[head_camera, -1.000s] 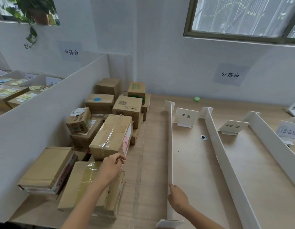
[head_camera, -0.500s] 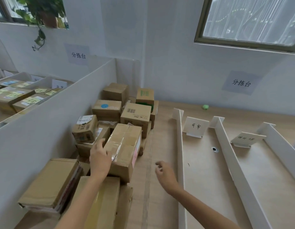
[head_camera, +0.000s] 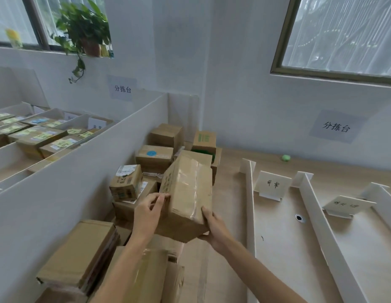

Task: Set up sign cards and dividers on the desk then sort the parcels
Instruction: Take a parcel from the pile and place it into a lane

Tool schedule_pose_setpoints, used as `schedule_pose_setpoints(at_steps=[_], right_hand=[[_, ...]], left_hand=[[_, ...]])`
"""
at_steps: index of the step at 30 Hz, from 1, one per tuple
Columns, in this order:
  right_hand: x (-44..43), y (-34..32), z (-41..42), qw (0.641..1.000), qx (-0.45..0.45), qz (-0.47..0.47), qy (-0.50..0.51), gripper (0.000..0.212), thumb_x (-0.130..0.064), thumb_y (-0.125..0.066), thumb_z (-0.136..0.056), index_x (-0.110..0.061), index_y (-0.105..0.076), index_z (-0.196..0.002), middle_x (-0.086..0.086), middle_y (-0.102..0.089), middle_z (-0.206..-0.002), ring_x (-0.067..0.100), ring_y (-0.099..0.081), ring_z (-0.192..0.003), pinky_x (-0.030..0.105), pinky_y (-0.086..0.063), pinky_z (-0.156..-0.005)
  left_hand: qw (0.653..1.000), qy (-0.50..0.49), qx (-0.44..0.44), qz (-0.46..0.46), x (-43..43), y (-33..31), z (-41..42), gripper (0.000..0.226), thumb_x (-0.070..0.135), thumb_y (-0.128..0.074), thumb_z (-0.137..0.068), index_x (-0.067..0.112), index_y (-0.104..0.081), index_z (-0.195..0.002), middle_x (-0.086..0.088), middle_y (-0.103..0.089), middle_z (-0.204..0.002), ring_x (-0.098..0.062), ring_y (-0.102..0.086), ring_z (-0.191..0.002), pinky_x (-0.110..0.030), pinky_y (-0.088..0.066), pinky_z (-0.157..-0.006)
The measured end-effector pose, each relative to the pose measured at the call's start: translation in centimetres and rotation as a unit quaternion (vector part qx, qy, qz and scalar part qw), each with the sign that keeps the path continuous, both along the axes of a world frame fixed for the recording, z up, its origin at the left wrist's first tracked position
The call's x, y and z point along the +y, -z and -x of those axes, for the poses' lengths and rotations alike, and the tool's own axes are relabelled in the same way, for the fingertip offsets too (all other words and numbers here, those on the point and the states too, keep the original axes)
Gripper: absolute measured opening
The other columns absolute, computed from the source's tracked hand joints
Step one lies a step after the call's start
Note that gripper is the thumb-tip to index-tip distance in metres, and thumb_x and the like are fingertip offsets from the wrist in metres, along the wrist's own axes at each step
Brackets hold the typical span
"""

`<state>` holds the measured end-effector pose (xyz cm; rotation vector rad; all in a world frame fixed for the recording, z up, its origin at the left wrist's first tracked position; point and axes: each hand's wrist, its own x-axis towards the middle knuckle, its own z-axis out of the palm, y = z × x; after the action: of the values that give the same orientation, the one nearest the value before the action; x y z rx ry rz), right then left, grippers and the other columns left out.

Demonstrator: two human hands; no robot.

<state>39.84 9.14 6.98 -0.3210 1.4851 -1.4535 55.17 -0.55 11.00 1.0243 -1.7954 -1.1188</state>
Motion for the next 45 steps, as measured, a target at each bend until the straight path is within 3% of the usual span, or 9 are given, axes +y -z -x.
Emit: schedule_pose_setpoints(at_steps=[6,9,17,23,26,30,34,41,45], right_hand=[[9.4,-4.9,4.4,0.989,-0.02,0.129,-0.071,0.043,-0.038,-0.045,-0.094,-0.012,-0.053,-0.126,0.012,-0.063,-0.118,0.022,-0.059,-0.103,0.04,-0.053,-0.085],[14.1,-7.8,5.4,0.987,0.031,0.135,-0.078,0.039,-0.036,-0.048,-0.091,-0.02,-0.055,-0.126,0.002,-0.062,-0.119,0.013,-0.059,-0.1,0.033,-0.053,-0.081],[25.7,-12.3,4.1,0.948,0.283,0.145,-0.007,0.035,-0.039,-0.052,-0.092,-0.031,-0.046,-0.126,-0.013,-0.061,-0.121,-0.006,-0.061,-0.102,0.013,-0.051,-0.079],[35.0,-10.8,8.5,0.968,0.04,0.245,0.03,0.054,-0.05,-0.054,-0.086,-0.022,-0.05,-0.132,0.006,-0.059,-0.131,0.024,-0.055,-0.122,0.05,-0.044,-0.1],[39.0,-9.1,9.3,0.965,-0.037,0.26,0.01,0.072,-0.059,-0.055,-0.082,-0.022,-0.039,-0.141,0.011,-0.05,-0.139,0.027,-0.051,-0.126,0.042,-0.052,-0.088],[42.5,-8.9,9.4,0.983,0.058,0.175,0.014,0.068,-0.063,-0.045,-0.085,-0.018,-0.048,-0.136,0.012,-0.057,-0.132,0.026,-0.057,-0.118,0.037,-0.054,-0.085],[45.4,-9.3,9.0,0.97,0.206,0.131,0.019,0.064,-0.07,-0.015,-0.09,-0.036,-0.049,-0.132,-0.005,-0.062,-0.126,0.017,-0.056,-0.119,0.046,-0.046,-0.099],[52.7,-10.7,9.5,0.957,-0.017,0.283,0.059,0.07,-0.061,-0.011,-0.092,-0.024,-0.055,-0.131,0.011,-0.058,-0.131,0.027,-0.057,-0.12,0.036,-0.053,-0.085],[54.8,-9.3,9.8,0.938,-0.088,0.331,0.051,0.063,-0.057,-0.061,-0.08,-0.015,-0.059,-0.126,0.016,-0.061,-0.125,0.029,-0.063,-0.11,0.04,-0.055,-0.081]], left_hand=[[0.95,0.138,0.082,-0.266,4.8,-5.0,1.0,0.104,0.056,-0.081,-0.051,0.023,-0.035,-0.138,0.007,-0.055,-0.127,-0.014,-0.052,-0.115,-0.04,-0.045,-0.098],[0.894,0.188,0.176,-0.367,8.5,-5.7,2.3,0.076,0.048,-0.074,-0.063,0.019,-0.051,-0.129,-0.006,-0.067,-0.116,-0.023,-0.062,-0.109,-0.036,-0.053,-0.08],[0.96,0.185,0.163,-0.135,22.4,-8.4,8.0,0.035,0.037,-0.062,-0.085,0.036,-0.05,-0.118,0.007,-0.067,-0.103,-0.011,-0.064,-0.093,-0.02,-0.052,-0.07],[0.977,0.202,0.061,0.028,26.2,-9.1,9.4,0.062,0.063,-0.055,-0.074,0.042,-0.041,-0.131,0.007,-0.053,-0.131,-0.008,-0.049,-0.122,-0.041,-0.042,-0.104],[0.96,0.268,0.023,-0.075,29.4,-9.2,9.7,0.091,0.069,-0.068,-0.064,0.041,-0.026,-0.139,0.009,-0.045,-0.139,-0.012,-0.043,-0.13,-0.041,-0.041,-0.105],[0.923,0.329,0.12,-0.158,35.7,-9.8,9.9,0.025,0.025,-0.053,-0.092,0.027,-0.052,-0.117,0.012,-0.071,-0.097,-0.002,-0.067,-0.09,-0.018,-0.055,-0.067],[0.939,0.314,0.108,-0.086,39.9,-8.9,11.0,0.044,0.037,-0.058,-0.087,0.028,-0.047,-0.129,0.004,-0.065,-0.119,-0.01,-0.064,-0.106,-0.038,-0.054,-0.091],[0.933,0.344,0.1,0.034,45.1,-9.0,11.5,0.048,0.05,-0.037,-0.089,0.04,-0.039,-0.136,0.03,-0.044,-0.133,0.016,-0.036,-0.125,-0.003,-0.032,-0.094],[0.933,0.339,0.114,0.049,46.5,-8.6,11.9,0.081,0.066,-0.061,-0.068,0.038,-0.031,-0.139,0.035,-0.033,-0.137,0.014,-0.034,-0.127,-0.007,-0.039,-0.093]])
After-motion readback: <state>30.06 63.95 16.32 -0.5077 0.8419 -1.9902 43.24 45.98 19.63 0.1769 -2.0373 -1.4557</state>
